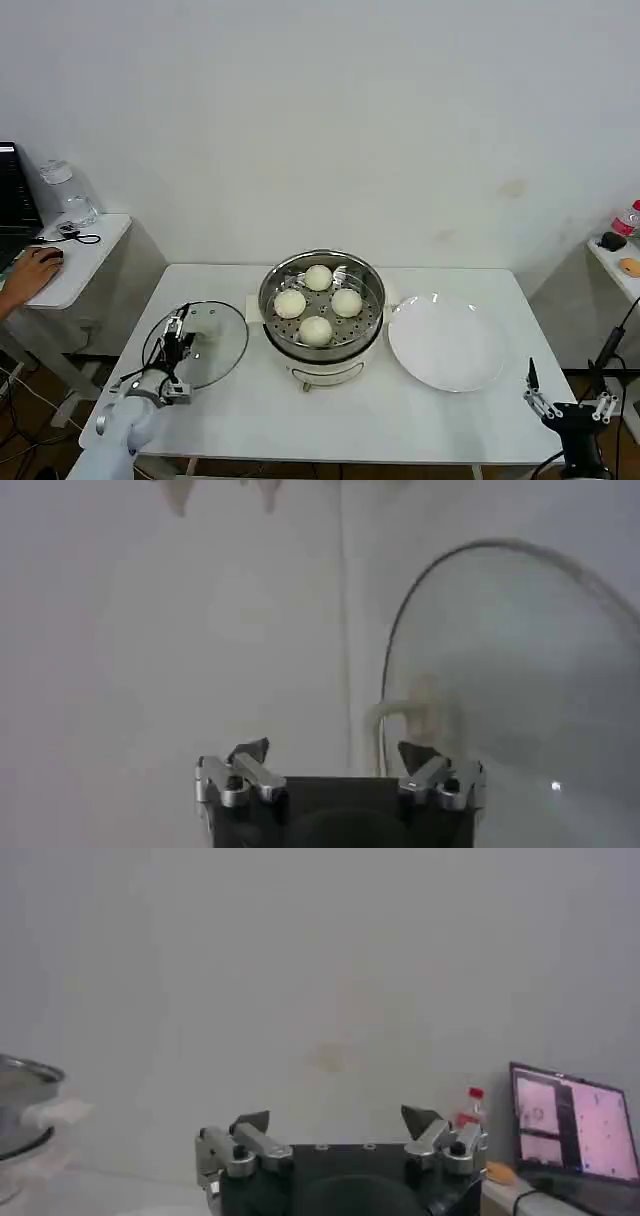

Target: Take steamed baozi put them in steamer then cover it.

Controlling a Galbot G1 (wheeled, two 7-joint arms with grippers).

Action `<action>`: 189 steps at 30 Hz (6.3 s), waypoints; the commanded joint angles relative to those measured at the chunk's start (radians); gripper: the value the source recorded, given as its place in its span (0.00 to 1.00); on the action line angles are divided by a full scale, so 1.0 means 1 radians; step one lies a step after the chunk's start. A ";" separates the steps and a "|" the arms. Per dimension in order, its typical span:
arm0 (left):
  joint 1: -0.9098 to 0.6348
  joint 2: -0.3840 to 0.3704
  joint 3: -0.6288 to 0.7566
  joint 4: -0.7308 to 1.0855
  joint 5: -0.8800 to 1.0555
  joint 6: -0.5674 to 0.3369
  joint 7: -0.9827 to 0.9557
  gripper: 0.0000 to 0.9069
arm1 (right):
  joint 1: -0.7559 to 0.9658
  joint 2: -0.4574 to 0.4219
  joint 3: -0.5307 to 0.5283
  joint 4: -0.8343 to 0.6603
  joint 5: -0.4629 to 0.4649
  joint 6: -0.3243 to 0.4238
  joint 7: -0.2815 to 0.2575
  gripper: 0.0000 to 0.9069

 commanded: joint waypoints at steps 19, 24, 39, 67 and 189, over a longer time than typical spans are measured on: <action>-0.052 -0.024 -0.020 0.060 0.022 -0.014 -0.028 0.00 | 0.024 -0.012 0.012 -0.033 0.003 -0.004 0.000 1.00; 0.023 -0.018 -0.060 -0.055 0.009 -0.014 -0.057 0.00 | 0.021 -0.017 0.006 -0.027 0.003 -0.006 -0.002 1.00; 0.165 0.124 -0.132 -0.507 -0.168 0.209 0.092 0.00 | 0.000 -0.063 -0.022 -0.008 0.008 -0.018 -0.013 1.00; -0.232 -0.246 0.356 -0.483 0.140 0.559 0.360 0.00 | 0.032 -0.017 -0.086 -0.045 -0.072 -0.022 -0.009 1.00; 0.538 -0.056 -0.136 -1.034 -1.084 0.088 -0.012 1.00 | -0.017 -0.030 -0.199 -0.057 -0.100 -0.053 0.001 1.00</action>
